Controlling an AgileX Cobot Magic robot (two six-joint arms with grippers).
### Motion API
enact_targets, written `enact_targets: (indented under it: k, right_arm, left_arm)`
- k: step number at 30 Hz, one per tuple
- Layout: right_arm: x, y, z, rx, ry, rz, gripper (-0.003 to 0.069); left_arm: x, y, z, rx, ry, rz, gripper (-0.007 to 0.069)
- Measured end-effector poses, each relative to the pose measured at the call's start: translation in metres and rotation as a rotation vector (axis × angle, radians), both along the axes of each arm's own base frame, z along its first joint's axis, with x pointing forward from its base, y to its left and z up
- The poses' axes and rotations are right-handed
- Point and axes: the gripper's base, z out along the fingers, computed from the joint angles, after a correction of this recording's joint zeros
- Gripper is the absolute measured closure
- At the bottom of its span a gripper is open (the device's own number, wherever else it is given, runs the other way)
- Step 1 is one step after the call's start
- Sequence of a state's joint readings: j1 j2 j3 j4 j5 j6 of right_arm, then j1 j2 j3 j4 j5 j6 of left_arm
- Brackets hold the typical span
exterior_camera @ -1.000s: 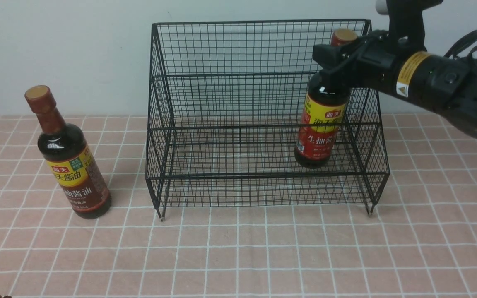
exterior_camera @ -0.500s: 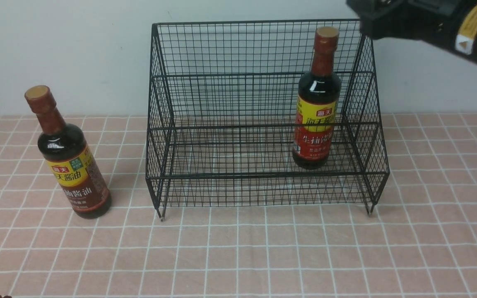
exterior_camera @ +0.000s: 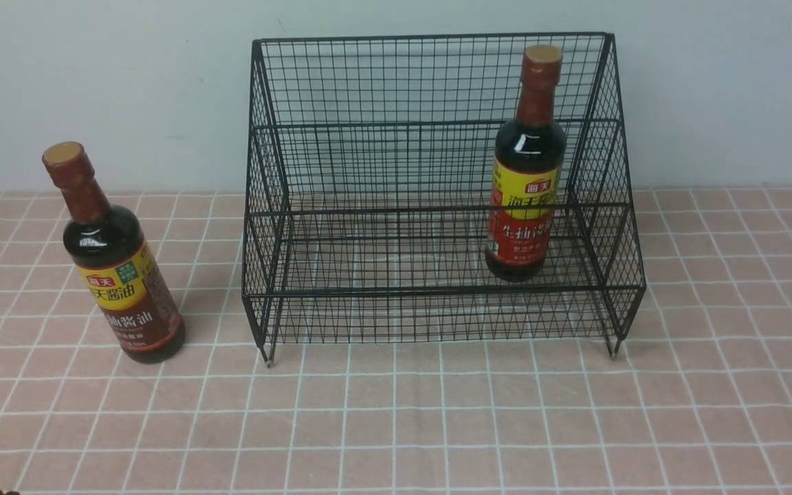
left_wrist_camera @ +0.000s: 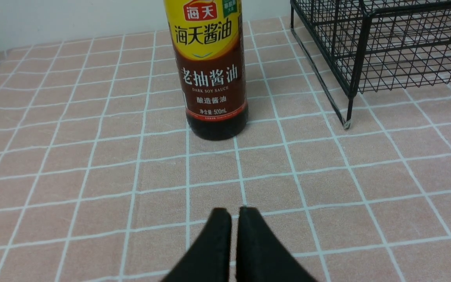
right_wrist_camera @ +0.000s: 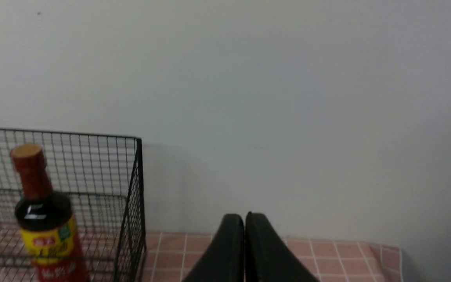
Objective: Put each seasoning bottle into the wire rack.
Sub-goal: Use the left arm to grab the condiment bottle closest to it
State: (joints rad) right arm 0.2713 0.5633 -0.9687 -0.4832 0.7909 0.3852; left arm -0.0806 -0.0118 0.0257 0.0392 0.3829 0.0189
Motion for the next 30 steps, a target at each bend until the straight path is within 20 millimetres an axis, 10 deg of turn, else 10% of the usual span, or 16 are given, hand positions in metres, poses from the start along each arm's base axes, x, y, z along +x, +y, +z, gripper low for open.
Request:
enact_targets:
  k: [5, 11, 30]
  right_arm:
    - [-0.057, -0.011, -0.059, 0.085, -0.047, 0.048, 0.0671]
    - [-0.073, -0.009, -0.106, 0.246, -0.084, 0.101, 0.0672]
    - [-0.074, -0.005, -0.117, 0.374, -0.103, 0.148, 0.0672]
  left_arm:
    - [0.000, 0.000, 0.000, 0.000, 0.000, 0.000, 0.0617]
    - [0.000, 0.000, 0.000, 0.000, 0.000, 0.000, 0.0617]
    - [0.000, 0.000, 0.000, 0.000, 0.000, 0.000, 0.0617]
